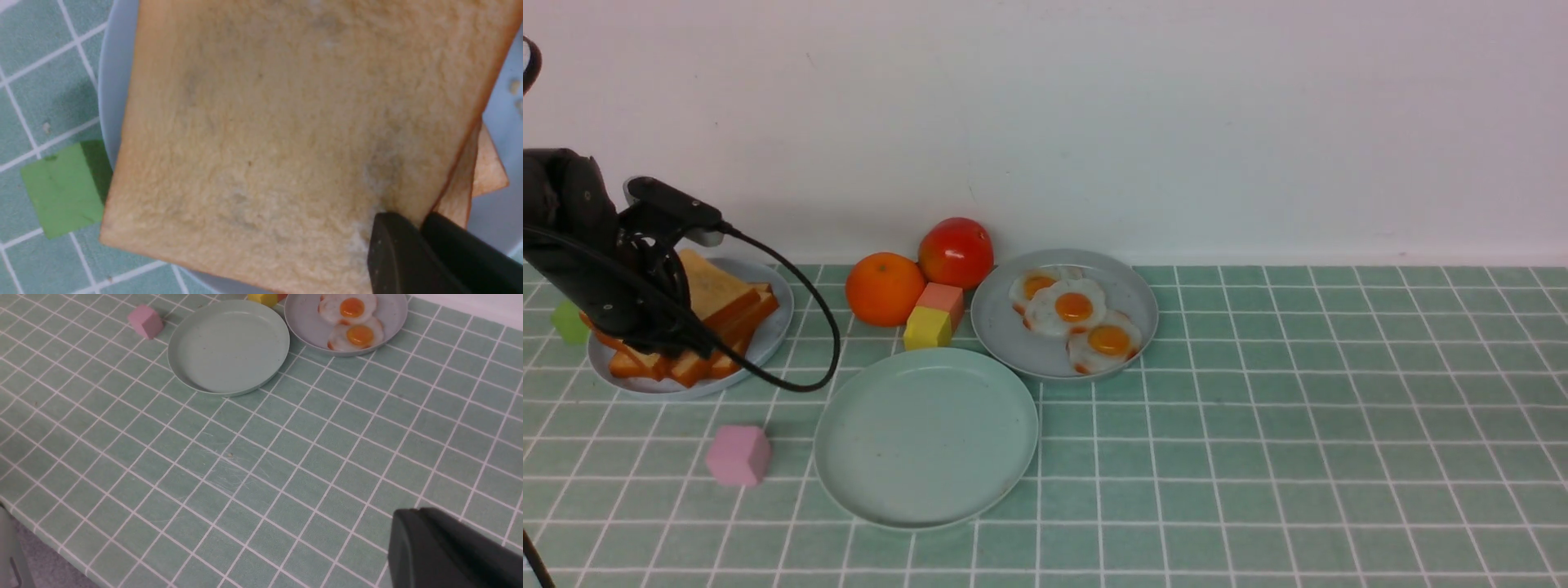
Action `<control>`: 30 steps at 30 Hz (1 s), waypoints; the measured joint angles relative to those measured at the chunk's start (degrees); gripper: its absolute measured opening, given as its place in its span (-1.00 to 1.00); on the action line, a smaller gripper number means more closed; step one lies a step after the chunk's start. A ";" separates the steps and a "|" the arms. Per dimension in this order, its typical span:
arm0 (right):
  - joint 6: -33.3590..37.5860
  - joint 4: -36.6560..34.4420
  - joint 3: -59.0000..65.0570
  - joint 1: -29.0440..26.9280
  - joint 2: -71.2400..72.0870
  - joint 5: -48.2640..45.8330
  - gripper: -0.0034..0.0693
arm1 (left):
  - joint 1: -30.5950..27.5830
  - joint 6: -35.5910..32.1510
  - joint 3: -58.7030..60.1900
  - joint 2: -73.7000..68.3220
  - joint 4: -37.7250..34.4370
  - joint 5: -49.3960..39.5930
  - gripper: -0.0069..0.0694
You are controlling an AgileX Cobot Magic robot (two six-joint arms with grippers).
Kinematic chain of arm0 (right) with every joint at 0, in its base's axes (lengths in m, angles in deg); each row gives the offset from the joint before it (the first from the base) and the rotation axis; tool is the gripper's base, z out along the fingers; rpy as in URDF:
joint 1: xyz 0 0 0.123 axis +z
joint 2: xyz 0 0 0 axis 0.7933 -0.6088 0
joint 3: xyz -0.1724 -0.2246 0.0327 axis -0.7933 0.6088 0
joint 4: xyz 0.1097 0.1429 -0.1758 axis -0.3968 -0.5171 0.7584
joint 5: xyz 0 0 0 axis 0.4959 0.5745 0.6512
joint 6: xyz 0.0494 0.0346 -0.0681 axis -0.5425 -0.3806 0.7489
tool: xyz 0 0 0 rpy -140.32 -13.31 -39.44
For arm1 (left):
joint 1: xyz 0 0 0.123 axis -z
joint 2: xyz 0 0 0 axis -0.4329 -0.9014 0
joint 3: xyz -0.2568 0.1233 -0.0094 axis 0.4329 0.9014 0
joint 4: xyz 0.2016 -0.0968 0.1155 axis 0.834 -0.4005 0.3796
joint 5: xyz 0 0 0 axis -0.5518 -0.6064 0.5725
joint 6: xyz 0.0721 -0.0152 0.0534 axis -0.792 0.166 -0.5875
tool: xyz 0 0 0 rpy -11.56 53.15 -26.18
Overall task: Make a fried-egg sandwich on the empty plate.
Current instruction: Use the left arm to grab a slice of bread, then use the left arm to put a slice of bread into the empty plate in the middle
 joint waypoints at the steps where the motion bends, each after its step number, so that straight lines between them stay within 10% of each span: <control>1: 0.00 0.00 0.00 0.00 0.00 0.00 -0.84 | 0.30 0.25 0.00 0.35 0.20 -0.64 -0.75; 8: 0.66 0.00 0.00 0.00 0.00 -0.06 -0.82 | 6.17 8.01 0.81 9.84 1.25 -7.50 -0.75; 18: 1.43 0.00 0.00 0.00 0.00 -0.26 -0.79 | 31.39 19.66 15.89 18.71 3.71 -7.04 -0.75; 30: 1.43 1.32 0.00 0.00 0.00 -0.38 -0.66 | 37.18 21.82 16.70 10.89 8.35 0.63 -0.68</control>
